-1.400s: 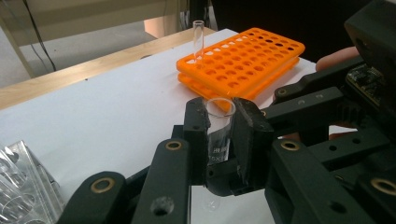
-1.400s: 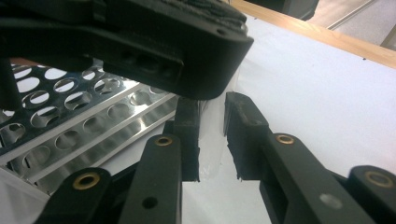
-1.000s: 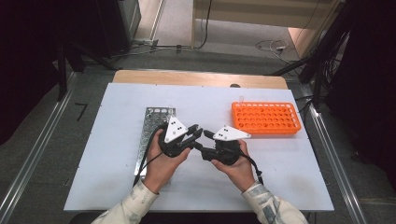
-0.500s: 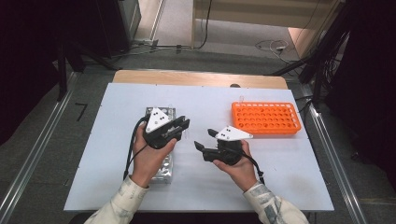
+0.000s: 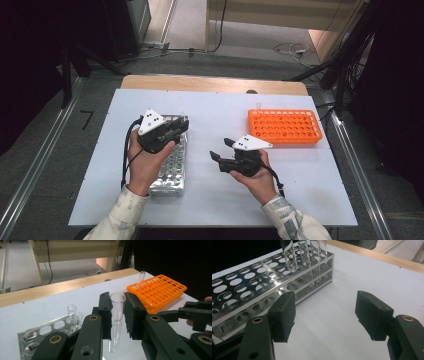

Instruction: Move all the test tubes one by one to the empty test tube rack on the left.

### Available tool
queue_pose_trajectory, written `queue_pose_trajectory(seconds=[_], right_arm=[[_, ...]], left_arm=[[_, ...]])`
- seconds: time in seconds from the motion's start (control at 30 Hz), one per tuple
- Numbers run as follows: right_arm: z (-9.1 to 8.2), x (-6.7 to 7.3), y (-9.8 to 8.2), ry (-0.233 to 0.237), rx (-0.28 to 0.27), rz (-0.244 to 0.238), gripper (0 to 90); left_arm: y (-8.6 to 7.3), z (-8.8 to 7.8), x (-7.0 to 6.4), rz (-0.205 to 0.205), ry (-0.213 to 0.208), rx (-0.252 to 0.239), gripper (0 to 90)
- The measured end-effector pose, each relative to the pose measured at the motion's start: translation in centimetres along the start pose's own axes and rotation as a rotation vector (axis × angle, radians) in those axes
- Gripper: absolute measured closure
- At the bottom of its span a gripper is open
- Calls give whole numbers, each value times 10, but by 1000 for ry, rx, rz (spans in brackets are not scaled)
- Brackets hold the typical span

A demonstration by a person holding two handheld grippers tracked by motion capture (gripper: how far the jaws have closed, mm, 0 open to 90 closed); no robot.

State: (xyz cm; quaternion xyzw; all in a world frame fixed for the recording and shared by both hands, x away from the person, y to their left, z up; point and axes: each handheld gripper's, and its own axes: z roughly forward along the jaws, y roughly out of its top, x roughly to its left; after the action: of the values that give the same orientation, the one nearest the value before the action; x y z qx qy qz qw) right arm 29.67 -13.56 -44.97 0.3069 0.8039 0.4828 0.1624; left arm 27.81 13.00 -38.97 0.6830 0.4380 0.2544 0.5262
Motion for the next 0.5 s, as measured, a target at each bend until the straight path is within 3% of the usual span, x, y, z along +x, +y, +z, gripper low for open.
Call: queue_pose_trajectory(seconds=[0.5], right_arm=[[0,-1,-1,-1,2,3,319]], left_arm=[[-4,3,11,14,60,-3,759]])
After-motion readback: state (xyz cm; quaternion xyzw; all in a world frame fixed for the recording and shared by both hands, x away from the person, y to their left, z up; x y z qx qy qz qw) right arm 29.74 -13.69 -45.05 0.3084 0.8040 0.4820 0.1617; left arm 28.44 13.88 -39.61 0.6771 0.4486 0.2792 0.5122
